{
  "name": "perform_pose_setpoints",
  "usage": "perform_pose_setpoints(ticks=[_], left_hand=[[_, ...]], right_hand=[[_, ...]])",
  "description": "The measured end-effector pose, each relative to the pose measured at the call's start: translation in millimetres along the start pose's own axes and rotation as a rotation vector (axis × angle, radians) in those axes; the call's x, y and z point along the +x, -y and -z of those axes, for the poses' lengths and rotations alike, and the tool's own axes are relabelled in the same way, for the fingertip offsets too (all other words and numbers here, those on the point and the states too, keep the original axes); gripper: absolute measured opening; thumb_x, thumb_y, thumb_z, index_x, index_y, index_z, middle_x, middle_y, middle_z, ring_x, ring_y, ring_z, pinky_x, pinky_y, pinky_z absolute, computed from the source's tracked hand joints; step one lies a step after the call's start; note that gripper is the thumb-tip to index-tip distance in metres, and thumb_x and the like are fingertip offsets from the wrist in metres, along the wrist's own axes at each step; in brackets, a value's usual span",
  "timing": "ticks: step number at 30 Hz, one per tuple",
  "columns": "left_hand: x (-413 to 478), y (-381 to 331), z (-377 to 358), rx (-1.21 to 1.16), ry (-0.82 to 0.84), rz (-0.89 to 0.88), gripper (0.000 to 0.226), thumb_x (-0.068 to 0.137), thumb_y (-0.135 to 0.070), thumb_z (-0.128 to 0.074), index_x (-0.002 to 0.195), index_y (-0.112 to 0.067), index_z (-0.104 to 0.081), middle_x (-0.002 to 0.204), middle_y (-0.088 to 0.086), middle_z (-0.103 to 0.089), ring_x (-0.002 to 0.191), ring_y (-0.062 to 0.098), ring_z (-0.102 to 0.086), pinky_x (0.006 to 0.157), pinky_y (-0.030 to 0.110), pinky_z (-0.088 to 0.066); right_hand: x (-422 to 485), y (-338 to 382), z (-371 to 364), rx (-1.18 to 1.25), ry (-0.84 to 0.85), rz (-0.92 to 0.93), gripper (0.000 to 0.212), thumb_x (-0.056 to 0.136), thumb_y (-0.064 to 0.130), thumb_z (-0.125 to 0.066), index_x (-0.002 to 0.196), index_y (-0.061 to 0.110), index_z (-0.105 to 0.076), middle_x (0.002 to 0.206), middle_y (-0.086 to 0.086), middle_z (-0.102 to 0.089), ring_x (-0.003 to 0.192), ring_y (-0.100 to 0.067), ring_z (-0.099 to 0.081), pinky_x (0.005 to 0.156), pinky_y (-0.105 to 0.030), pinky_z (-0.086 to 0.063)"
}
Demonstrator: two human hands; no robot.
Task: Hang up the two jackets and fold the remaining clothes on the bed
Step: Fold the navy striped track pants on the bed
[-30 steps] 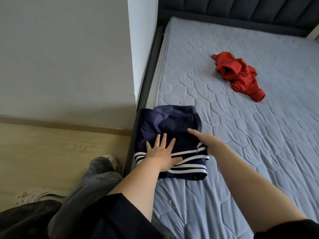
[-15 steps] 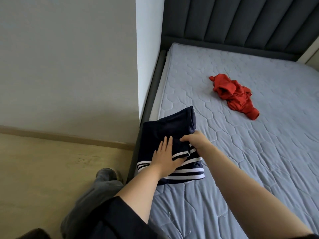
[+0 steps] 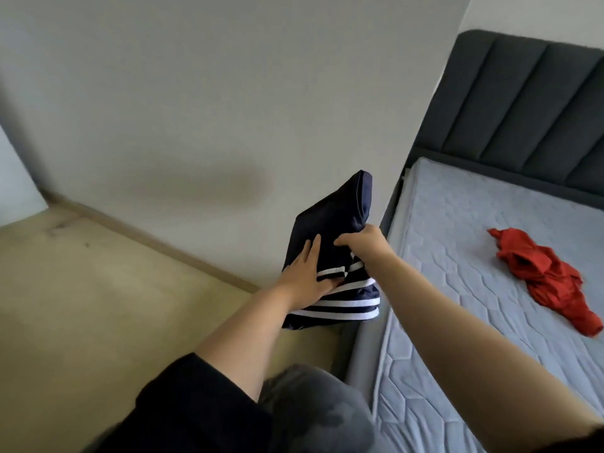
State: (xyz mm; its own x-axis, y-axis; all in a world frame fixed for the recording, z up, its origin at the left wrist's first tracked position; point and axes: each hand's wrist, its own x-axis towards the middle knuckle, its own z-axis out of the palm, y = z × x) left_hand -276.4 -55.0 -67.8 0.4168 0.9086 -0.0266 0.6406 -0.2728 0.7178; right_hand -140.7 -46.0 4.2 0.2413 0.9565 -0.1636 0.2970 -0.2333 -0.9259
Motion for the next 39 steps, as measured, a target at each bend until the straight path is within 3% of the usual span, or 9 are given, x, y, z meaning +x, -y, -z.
perform_pose_setpoints(ticks=[8, 12, 16, 19, 24, 28, 33, 36, 39], left_hand=[[-17.7, 157.9, 118.6, -0.101, -0.159, 0.101, 0.094, 0.083, -0.066, -0.048, 0.147, -0.038, 0.015, 0.158, -0.009, 0.010, 0.145, 0.012, -0.004, 0.117, 0.036, -0.017], [-3.9, 230.9, 164.4, -0.139, -0.188, 0.190, 0.094, 0.082, -0.068, -0.046, 0.147, -0.038, 0.014, 0.158, -0.013, 0.011, 0.145, 0.011, -0.005, 0.117, 0.038, -0.019], [-6.0, 259.6, 226.5, -0.080, -0.218, 0.289, 0.086, 0.088, -0.059, -0.047, 0.147, -0.038, 0.011, 0.158, -0.015, 0.008, 0.144, 0.014, -0.016, 0.110, 0.032, -0.027], [-23.6, 251.1, 298.5, 0.040, -0.270, 0.310, 0.086, 0.088, -0.057, -0.049, 0.150, -0.032, 0.007, 0.158, -0.012, 0.006, 0.143, 0.015, -0.017, 0.106, 0.025, -0.024], [-73.3, 197.5, 469.1, 0.573, -0.494, 0.300, 0.096, 0.085, -0.048, -0.060, 0.151, -0.013, 0.000, 0.159, 0.005, 0.003, 0.145, 0.022, -0.008, 0.118, 0.041, -0.013], [-132.1, 133.8, 612.5, 0.980, -0.404, 0.236, 0.110, 0.077, -0.058, -0.063, 0.150, -0.009, 0.003, 0.159, 0.008, 0.003, 0.146, 0.025, 0.001, 0.117, 0.046, -0.003], [-206.5, 60.4, 756.7, 0.789, -0.072, 0.542, 0.105, 0.068, -0.061, -0.070, 0.149, -0.016, -0.020, 0.153, 0.003, -0.027, 0.144, 0.023, -0.015, 0.116, 0.041, -0.008], [-248.3, 33.8, 816.7, 0.594, -0.065, 0.686, 0.060, 0.067, -0.050, -0.076, 0.117, -0.024, -0.056, 0.108, -0.002, -0.062, 0.104, 0.021, -0.059, 0.090, 0.035, -0.047], [-284.5, 31.7, 868.2, 0.461, -0.118, 0.763, 0.026, 0.072, -0.033, -0.076, 0.092, -0.021, -0.065, 0.084, -0.002, -0.066, 0.079, 0.017, -0.064, 0.071, 0.027, -0.051]], right_hand=[[73.1, 46.7, -197.2, -0.029, 0.217, -0.025, 0.017, 0.076, 0.004, -0.068, 0.090, 0.010, -0.061, 0.084, -0.010, -0.067, 0.076, -0.024, -0.066, 0.063, -0.030, -0.055], [118.4, 67.3, -286.7, -0.108, 0.339, -0.014, 0.015, 0.075, 0.002, -0.068, 0.082, 0.012, -0.059, 0.079, -0.008, -0.066, 0.071, -0.021, -0.064, 0.056, -0.027, -0.051], [137.2, 118.6, -344.4, -0.245, 0.446, 0.034, 0.024, 0.074, 0.002, -0.069, 0.095, 0.007, -0.059, 0.079, -0.008, -0.063, 0.071, -0.020, -0.061, 0.056, -0.025, -0.048], [133.0, 182.5, -370.0, -0.371, 0.563, 0.125, 0.022, 0.074, 0.004, -0.068, 0.095, 0.004, -0.061, 0.075, -0.006, -0.062, 0.067, -0.016, -0.060, 0.058, -0.024, -0.050], [90.0, 329.3, -399.4, -0.733, 0.794, 0.471, 0.021, 0.078, 0.009, -0.066, 0.093, -0.005, -0.061, 0.091, -0.017, -0.065, 0.075, -0.021, -0.057, 0.064, -0.027, -0.045], [28.0, 460.4, -419.9, -0.980, 0.930, 0.775, 0.014, 0.080, 0.011, -0.062, 0.089, 0.000, -0.063, 0.084, -0.011, -0.064, 0.077, -0.024, -0.060, 0.068, -0.030, -0.045], [-57.4, 605.0, -450.9, -1.122, 1.041, 1.063, 0.012, 0.080, 0.011, -0.058, 0.087, 0.003, -0.064, 0.081, -0.009, -0.064, 0.076, -0.027, -0.061, 0.066, -0.032, -0.049], [-102.2, 671.4, -479.9, -1.109, 1.090, 1.204, 0.005, 0.077, 0.010, -0.059, 0.076, 0.005, -0.060, 0.070, -0.006, -0.060, 0.064, -0.022, -0.056, 0.056, -0.027, -0.045], [-133.9, 720.1, -518.1, -1.031, 1.139, 1.284, 0.012, 0.077, 0.010, -0.062, 0.083, 0.000, -0.065, 0.078, -0.012, -0.066, 0.069, -0.024, -0.060, 0.061, -0.031, -0.049]])
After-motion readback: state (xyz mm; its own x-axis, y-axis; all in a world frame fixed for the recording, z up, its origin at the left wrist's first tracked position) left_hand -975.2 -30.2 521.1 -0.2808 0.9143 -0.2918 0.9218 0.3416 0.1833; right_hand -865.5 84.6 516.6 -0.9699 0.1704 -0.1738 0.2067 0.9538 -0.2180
